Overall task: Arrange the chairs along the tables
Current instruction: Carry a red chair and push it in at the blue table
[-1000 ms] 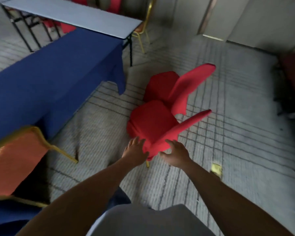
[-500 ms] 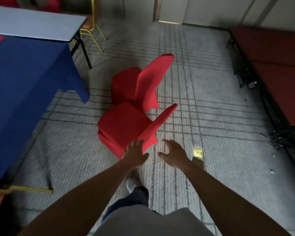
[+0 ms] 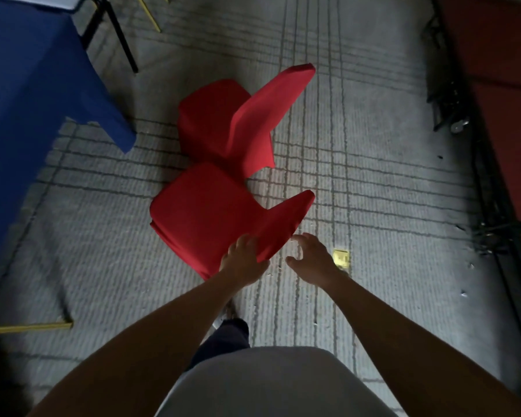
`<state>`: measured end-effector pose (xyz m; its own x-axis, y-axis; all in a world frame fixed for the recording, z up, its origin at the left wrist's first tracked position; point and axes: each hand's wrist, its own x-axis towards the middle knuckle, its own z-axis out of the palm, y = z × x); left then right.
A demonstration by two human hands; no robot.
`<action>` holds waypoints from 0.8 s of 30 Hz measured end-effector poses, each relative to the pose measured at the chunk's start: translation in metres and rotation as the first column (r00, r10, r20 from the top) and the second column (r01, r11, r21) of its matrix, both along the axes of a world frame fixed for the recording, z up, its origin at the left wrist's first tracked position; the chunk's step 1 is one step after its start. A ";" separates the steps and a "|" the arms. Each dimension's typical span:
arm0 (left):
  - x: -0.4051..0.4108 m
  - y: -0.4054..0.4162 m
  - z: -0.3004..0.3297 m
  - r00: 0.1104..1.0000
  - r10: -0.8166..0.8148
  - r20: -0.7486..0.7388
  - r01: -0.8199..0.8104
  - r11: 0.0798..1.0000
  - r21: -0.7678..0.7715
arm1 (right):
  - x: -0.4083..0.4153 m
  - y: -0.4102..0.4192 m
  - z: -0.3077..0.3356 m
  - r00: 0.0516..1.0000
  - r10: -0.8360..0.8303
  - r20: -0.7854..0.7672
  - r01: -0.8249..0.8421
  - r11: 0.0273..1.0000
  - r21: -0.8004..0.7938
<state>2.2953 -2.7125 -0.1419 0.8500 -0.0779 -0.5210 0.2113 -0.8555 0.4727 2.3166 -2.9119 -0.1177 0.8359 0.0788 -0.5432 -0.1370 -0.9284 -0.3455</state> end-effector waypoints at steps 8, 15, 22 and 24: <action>0.031 -0.016 -0.001 0.998 0.002 -0.056 -0.001 1.000 0.009 | 0.053 -0.014 0.003 0.990 0.095 0.106 -0.106 0.989 0.101; 0.032 -0.032 -0.005 0.974 0.200 -0.106 -0.192 0.978 0.079 | 0.104 -0.020 -0.010 0.864 0.497 0.072 -0.495 0.867 -0.055; 0.010 -0.070 0.005 0.841 0.538 -0.056 -0.524 0.837 0.158 | 0.144 -0.040 0.003 0.687 0.727 0.017 -0.727 0.687 0.006; 0.007 -0.077 0.008 0.806 0.591 -0.045 -0.577 0.800 0.167 | 0.149 -0.044 0.006 0.649 0.761 0.010 -0.761 0.649 0.018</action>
<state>2.3024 -2.7899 -0.1343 0.6594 0.4965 -0.5645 0.7275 -0.6107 0.3127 2.4660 -2.9559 -0.1116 0.4788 0.6973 -0.5334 0.6147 -0.7001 -0.3634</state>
